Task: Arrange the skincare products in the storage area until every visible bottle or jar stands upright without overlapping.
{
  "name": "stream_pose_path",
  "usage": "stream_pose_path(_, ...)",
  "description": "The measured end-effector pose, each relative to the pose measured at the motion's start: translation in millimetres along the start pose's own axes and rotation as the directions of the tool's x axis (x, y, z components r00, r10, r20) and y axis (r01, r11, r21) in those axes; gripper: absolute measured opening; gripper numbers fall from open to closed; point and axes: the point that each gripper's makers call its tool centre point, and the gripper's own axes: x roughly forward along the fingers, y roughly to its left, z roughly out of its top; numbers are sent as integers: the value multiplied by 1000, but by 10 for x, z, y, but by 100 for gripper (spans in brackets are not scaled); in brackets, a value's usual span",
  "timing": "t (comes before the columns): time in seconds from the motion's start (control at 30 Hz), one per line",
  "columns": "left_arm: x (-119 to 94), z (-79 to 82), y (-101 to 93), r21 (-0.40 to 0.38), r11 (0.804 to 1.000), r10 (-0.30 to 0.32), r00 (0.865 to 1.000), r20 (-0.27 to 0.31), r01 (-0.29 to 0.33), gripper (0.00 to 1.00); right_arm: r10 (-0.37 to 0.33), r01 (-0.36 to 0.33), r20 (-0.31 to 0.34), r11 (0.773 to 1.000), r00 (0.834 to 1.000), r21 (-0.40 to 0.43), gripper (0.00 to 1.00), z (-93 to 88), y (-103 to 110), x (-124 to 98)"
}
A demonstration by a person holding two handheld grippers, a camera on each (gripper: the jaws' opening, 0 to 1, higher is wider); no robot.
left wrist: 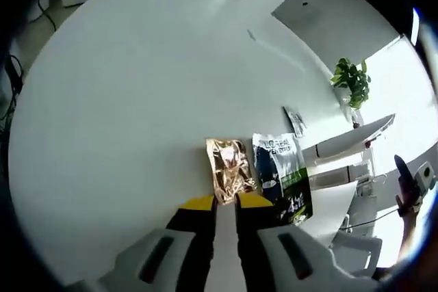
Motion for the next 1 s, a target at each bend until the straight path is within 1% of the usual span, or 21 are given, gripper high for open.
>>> stream_pose_path(0.13, -10, -1, 24, 30, 999, 29, 1000, -4, -29, 12, 0, 0, -2, 1000, 1000, 4, 96, -10, -1, -3)
stream_pose_path(0.23, -15, -12, 17, 35, 999, 32, 999, -6, -32, 12, 0, 0, -4, 1000, 1000, 4, 96, -13, 0, -3)
stream_pose_path(0.4, -42, -23, 34, 57, 997, 61, 998, -7, -61, 12, 0, 0, -2, 1000, 1000, 6, 96, -6, -1, -3)
stream_pose_path(0.47, -70, 0, 53, 78, 994, 82, 997, 2, -82, 11, -2, 2, -3, 1000, 1000, 5, 96, -9, -5, -4)
stream_pose_path(0.6, -126, 4, 43, 101, 990, 97, 995, 7, -97, 13, 1, -1, 1, 1000, 1000, 9, 96, -4, 2, -4)
stream_pose_path(0.63, -154, 11, 37, 119, 987, 103, 995, 11, -103, 13, 0, 0, -1, 1000, 1000, 5, 96, -6, 2, -3)
stream_pose_path(0.7, -182, 35, 44, 160, 980, 112, 993, 29, -115, 16, 3, -3, 0, 1000, 1000, 2, 97, 0, 9, -1)
stream_pose_path(0.83, -270, 39, 8, 208, 968, 133, 990, 46, -140, 26, 7, -7, 2, 1000, 1000, 3, 97, 11, 19, 12)
stream_pose_path(1.0, -365, 28, -42, 227, 962, 138, 989, 62, -148, 35, 19, -19, -2, 1000, 1000, -10, 98, 19, 70, 20)
